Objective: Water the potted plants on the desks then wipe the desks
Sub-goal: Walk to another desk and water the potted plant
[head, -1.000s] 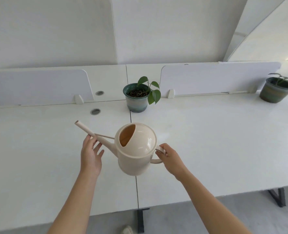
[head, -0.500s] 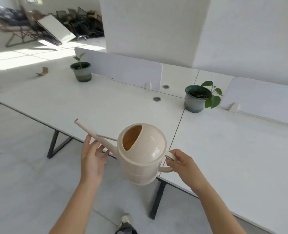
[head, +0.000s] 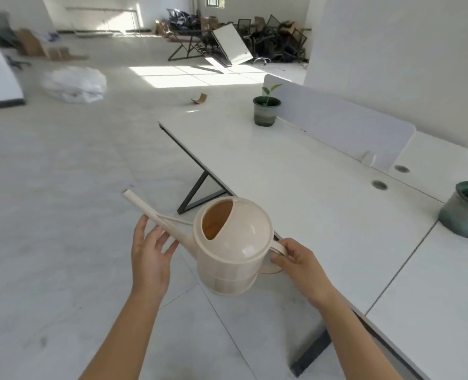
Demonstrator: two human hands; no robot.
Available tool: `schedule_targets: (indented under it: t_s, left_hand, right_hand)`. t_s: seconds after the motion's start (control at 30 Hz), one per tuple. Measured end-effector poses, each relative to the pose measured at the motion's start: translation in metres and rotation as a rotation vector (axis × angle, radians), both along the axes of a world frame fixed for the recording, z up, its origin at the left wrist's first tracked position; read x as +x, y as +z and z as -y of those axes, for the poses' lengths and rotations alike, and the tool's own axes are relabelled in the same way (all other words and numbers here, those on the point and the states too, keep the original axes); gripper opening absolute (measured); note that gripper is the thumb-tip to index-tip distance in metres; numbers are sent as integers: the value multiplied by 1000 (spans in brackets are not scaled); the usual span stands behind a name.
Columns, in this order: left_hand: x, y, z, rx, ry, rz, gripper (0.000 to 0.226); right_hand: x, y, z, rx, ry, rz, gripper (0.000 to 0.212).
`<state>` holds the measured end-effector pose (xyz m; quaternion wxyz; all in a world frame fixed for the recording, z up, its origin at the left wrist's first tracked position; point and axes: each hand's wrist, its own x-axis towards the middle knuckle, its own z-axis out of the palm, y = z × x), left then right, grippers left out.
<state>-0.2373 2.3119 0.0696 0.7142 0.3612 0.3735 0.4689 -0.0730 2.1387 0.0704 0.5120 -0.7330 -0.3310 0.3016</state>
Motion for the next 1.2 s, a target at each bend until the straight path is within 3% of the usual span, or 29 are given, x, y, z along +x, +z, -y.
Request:
schedule_targets:
  t_s: [0.27, 0.5, 0.83, 1.2]
  left_hand:
    - [-76, -5, -114, -28, 56, 6, 46]
    - [-102, -4, -206, -66, 25, 29, 44]
    - [-66, -13, -314, -113, 29, 27, 44]
    - [22, -14, -466, -93, 55, 8, 49]
  right_hand:
    - [-60, -7, -130, -39, 56, 84, 30]
    - [-90, -7, -219, -94, -8, 108, 19]
    - [-55, -12, -330, -189, -11, 209, 8]
    - [33, -24, -486, -181, 30, 326, 16]
